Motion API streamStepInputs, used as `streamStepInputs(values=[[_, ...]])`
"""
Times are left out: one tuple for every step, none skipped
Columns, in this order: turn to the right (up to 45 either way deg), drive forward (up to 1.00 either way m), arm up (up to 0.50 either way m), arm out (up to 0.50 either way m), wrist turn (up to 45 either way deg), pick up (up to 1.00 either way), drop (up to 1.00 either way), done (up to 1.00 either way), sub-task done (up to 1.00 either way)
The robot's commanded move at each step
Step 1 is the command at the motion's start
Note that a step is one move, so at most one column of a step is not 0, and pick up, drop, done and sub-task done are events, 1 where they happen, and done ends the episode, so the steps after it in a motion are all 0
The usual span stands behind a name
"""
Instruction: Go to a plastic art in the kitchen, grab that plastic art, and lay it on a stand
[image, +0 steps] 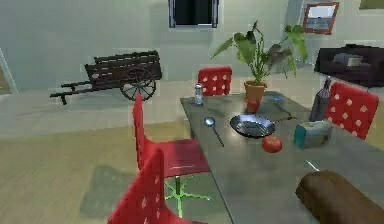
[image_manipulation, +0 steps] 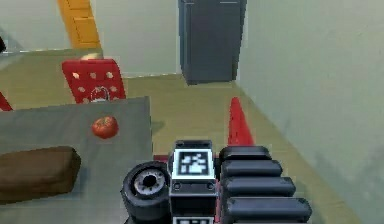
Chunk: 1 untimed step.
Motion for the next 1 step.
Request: streamStepInputs(values=[[-45.0,0.0,0.0,0.0,0.0,0.0,0.0,0.0,0.0]])
